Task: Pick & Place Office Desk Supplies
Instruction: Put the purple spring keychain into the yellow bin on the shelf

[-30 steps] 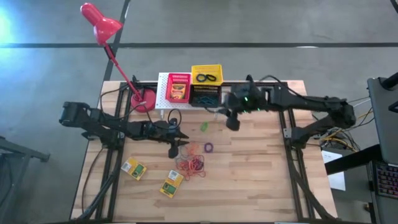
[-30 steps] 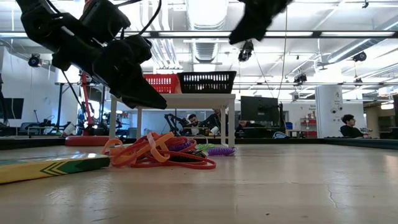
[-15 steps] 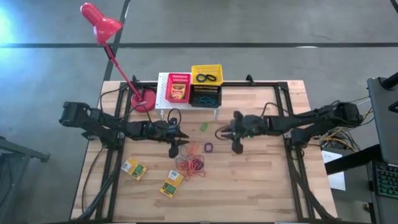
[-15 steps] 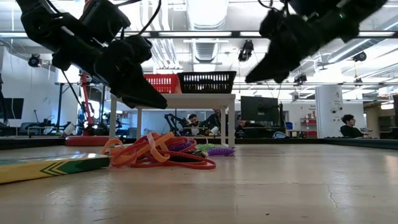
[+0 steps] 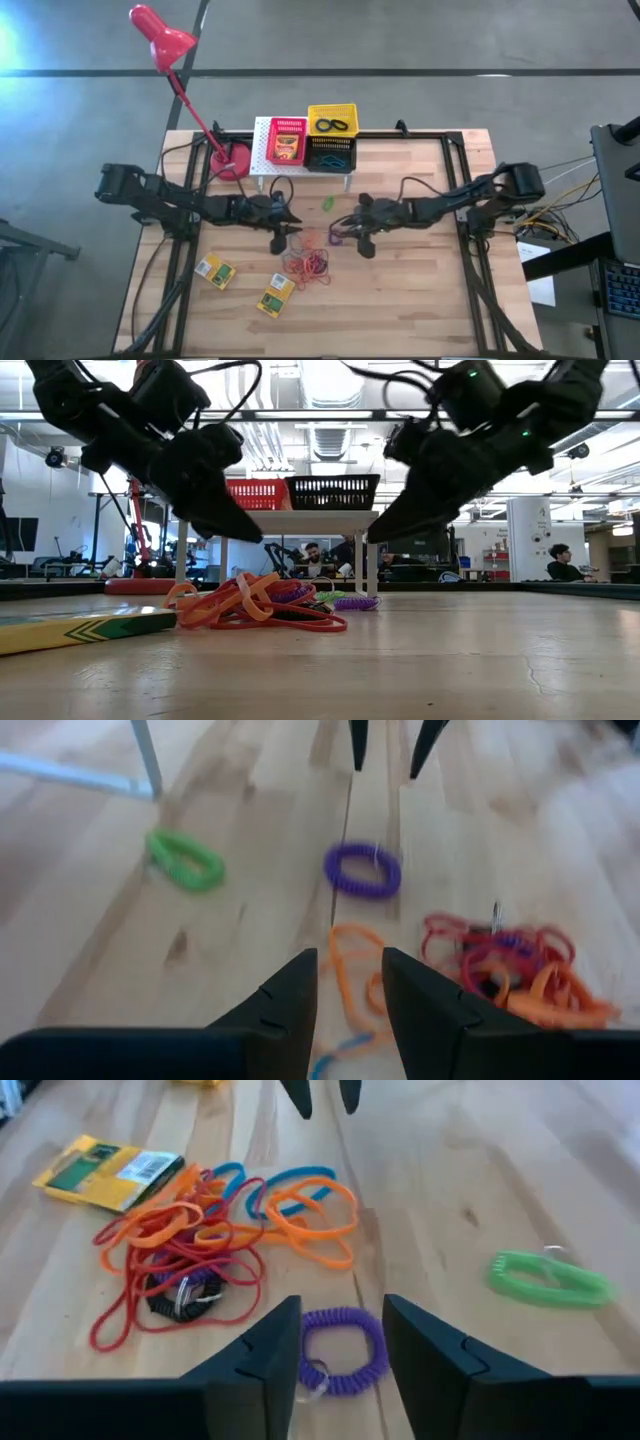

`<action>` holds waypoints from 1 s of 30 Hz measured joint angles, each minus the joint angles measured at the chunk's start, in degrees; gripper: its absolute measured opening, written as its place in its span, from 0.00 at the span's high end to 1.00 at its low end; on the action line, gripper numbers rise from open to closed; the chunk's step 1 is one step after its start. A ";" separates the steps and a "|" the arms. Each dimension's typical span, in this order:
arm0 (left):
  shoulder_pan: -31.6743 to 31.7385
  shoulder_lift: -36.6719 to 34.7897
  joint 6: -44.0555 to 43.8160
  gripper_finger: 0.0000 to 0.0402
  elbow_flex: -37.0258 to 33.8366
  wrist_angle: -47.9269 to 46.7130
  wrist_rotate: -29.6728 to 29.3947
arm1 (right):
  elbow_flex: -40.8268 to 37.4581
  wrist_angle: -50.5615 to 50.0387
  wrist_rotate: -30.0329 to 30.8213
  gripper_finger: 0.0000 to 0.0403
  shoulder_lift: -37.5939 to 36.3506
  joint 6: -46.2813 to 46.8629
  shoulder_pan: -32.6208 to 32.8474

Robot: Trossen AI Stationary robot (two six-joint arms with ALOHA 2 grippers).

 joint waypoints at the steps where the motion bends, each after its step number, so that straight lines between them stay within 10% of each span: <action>1: -0.06 0.00 0.00 0.71 0.00 -1.09 0.07 | 0.80 -0.06 -0.02 0.63 1.41 -0.03 0.12; 14: -0.23 0.00 -4.57 0.71 0.00 -7.76 0.65 | 11.58 -12.22 4.81 0.59 11.76 1.22 0.06; 30: -0.30 0.02 -4.59 0.71 0.00 -7.24 0.41 | 13.46 -17.60 5.21 0.85 13.98 0.97 0.01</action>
